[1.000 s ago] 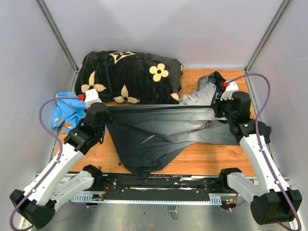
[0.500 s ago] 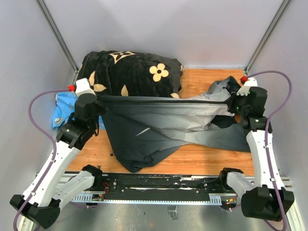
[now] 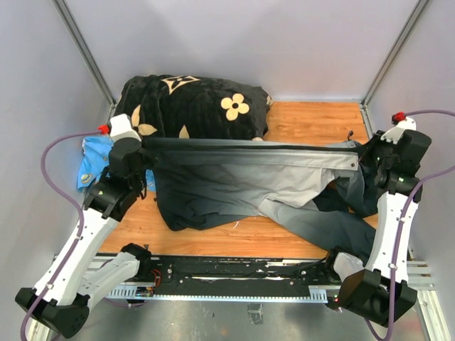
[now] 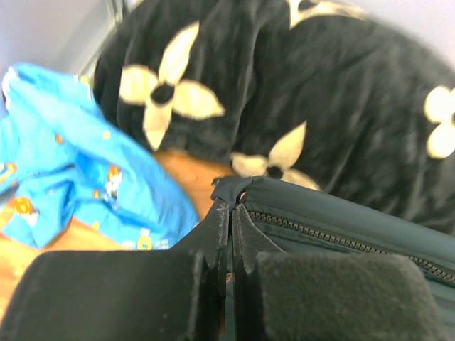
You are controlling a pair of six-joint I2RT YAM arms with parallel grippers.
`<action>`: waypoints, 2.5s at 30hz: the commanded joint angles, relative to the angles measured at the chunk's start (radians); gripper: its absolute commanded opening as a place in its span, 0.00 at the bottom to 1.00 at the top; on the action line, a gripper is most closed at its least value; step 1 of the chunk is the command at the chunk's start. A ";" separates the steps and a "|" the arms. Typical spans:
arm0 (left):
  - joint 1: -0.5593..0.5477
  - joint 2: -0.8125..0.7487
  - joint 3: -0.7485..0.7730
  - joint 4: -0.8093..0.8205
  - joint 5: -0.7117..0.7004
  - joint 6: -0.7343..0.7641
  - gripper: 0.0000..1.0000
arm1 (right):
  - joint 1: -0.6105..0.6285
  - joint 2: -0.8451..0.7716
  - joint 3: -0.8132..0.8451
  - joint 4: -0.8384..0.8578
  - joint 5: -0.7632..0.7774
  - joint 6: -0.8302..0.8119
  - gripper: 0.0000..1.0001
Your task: Zip up the jacket
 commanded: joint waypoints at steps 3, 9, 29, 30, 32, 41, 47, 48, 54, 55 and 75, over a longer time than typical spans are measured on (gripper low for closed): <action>0.031 -0.017 -0.157 -0.019 0.016 -0.104 0.00 | -0.048 -0.026 -0.104 0.042 0.056 -0.012 0.01; 0.031 -0.083 -0.270 -0.043 0.152 -0.257 0.00 | -0.048 -0.094 -0.217 0.054 -0.047 0.024 0.01; 0.032 -0.454 -0.278 -0.095 0.131 -0.249 0.38 | -0.038 -0.244 -0.101 -0.159 -0.074 0.080 0.38; 0.030 -0.477 -0.253 -0.098 0.122 -0.222 0.42 | -0.035 -0.247 -0.080 -0.177 -0.085 0.078 0.42; 0.031 -0.513 -0.209 -0.104 0.106 -0.178 0.49 | -0.033 -0.256 -0.042 -0.216 -0.115 0.069 0.51; 0.032 -0.602 -0.085 -0.124 0.114 0.017 0.75 | 0.160 -0.376 0.084 -0.337 0.125 -0.073 0.93; 0.032 -0.701 -0.125 -0.069 0.171 0.068 0.90 | 0.350 -0.584 -0.060 -0.293 0.386 -0.159 0.98; 0.032 -0.720 -0.149 -0.053 0.188 0.067 0.92 | 0.353 -0.625 -0.102 -0.272 0.398 -0.155 0.98; 0.031 -0.797 -0.318 0.021 0.224 0.038 0.99 | 0.354 -0.815 -0.298 -0.181 0.416 -0.134 0.98; 0.032 -0.803 -0.339 0.026 0.223 0.032 0.99 | 0.354 -0.836 -0.316 -0.178 0.435 -0.126 0.98; 0.032 -0.767 -0.443 0.045 0.239 -0.014 0.99 | 0.358 -0.921 -0.397 -0.145 0.399 -0.106 0.99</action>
